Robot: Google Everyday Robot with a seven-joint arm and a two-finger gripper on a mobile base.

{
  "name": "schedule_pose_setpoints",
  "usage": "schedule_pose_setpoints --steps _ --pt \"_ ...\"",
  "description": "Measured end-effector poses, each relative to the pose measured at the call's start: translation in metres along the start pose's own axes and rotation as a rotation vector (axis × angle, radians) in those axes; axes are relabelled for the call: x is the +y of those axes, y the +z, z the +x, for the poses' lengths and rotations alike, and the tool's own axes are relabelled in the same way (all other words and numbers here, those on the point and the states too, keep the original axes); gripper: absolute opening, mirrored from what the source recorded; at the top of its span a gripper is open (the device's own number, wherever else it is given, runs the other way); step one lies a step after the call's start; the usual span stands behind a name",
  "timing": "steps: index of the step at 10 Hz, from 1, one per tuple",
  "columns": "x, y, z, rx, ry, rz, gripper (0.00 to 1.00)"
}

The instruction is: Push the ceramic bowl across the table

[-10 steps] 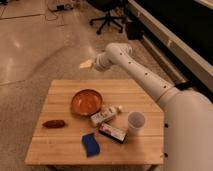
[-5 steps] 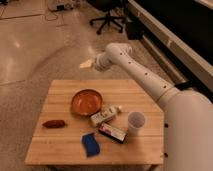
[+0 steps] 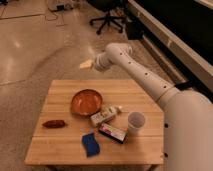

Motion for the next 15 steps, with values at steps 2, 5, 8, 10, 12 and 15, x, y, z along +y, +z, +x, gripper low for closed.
schedule_pose_setpoints --steps 2,5,8,10,12,15 --pt "0.0 0.0 0.0 0.0 0.0 0.0 0.8" --pt "0.001 0.006 -0.008 -0.017 -0.029 -0.014 0.8" --pt "0.013 0.038 -0.042 -0.093 -0.107 -0.079 0.8" --pt "0.015 0.056 -0.062 -0.136 -0.141 -0.111 0.8" --pt "0.015 0.074 -0.083 -0.183 -0.168 -0.144 0.8" --pt "0.014 0.093 -0.111 -0.246 -0.186 -0.18 0.8"
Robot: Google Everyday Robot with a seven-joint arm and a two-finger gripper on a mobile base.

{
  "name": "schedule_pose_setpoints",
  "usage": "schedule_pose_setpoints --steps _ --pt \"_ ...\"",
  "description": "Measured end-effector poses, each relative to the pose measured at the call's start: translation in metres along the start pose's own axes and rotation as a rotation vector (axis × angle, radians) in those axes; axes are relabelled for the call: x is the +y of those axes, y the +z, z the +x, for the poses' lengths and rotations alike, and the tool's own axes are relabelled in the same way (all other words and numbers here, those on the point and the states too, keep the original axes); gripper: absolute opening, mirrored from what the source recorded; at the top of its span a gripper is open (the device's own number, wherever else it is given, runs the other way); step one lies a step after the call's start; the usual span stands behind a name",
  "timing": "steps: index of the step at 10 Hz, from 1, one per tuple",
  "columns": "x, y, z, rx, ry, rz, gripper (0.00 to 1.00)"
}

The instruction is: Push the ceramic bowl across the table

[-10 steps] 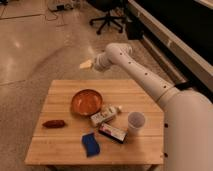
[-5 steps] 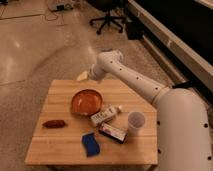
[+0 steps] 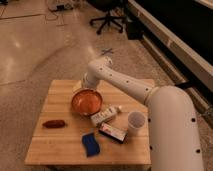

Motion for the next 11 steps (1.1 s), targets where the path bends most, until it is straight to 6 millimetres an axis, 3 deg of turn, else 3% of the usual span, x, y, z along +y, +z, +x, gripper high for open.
schedule_pose_setpoints --steps 4,11 --pt "0.007 0.022 -0.016 -0.059 0.02 -0.019 0.8" --pt "0.054 0.038 0.008 -0.068 0.077 -0.055 0.8"
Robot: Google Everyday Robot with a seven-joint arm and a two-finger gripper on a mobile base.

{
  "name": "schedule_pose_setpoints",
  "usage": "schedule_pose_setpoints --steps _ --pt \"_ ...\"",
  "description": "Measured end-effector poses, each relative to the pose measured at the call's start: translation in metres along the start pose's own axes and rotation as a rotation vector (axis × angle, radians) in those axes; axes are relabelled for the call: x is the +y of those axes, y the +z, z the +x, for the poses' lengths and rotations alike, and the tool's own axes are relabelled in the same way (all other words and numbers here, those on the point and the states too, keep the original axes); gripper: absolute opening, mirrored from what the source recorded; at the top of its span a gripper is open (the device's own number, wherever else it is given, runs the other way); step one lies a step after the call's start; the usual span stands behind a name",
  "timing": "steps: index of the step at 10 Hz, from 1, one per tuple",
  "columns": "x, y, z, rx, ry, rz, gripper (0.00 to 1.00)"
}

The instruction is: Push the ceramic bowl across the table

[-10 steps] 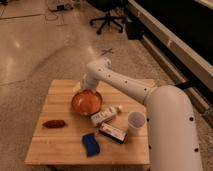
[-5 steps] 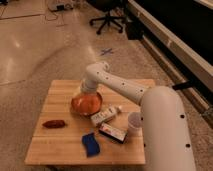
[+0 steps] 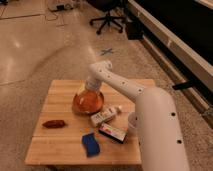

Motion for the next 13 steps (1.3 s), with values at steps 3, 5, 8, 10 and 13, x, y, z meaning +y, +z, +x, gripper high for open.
schedule_pose_setpoints --steps 3,5,8,10,13 --pt "0.028 -0.002 0.009 -0.014 0.005 -0.03 0.8" --pt "0.052 -0.009 0.013 -0.025 0.019 -0.047 0.8" --pt "0.082 -0.013 0.017 -0.038 0.038 -0.08 0.8" --pt "0.099 -0.015 0.019 -0.039 0.063 -0.092 0.8" --pt "0.139 -0.029 0.021 -0.025 0.136 -0.115 0.8"
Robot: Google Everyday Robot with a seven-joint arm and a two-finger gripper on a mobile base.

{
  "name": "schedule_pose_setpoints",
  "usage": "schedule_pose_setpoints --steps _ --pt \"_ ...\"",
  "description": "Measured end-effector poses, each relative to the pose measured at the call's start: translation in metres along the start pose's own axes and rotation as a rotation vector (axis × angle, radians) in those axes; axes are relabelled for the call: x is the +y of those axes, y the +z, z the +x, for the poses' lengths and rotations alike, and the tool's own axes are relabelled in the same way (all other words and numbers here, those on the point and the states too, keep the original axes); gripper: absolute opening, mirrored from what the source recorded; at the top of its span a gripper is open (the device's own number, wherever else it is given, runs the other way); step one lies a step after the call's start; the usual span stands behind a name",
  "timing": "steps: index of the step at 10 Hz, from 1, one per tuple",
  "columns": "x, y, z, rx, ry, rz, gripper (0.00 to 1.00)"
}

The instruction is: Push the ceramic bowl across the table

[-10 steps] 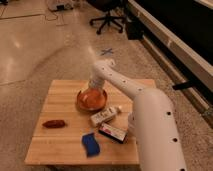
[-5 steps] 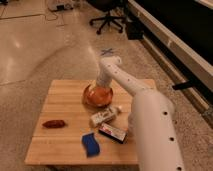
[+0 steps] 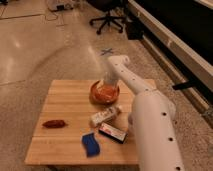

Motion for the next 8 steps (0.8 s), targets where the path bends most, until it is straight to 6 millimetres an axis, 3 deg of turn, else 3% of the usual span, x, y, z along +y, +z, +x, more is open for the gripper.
schedule_pose_setpoints --steps 5,6,7,8 --pt "0.065 -0.021 -0.003 0.021 0.115 -0.055 0.8" --pt "0.065 -0.027 -0.001 0.036 0.118 -0.056 0.8" --pt "0.051 -0.036 0.005 0.059 0.102 -0.035 0.8" --pt "0.021 -0.047 0.013 0.088 0.065 0.002 0.8"
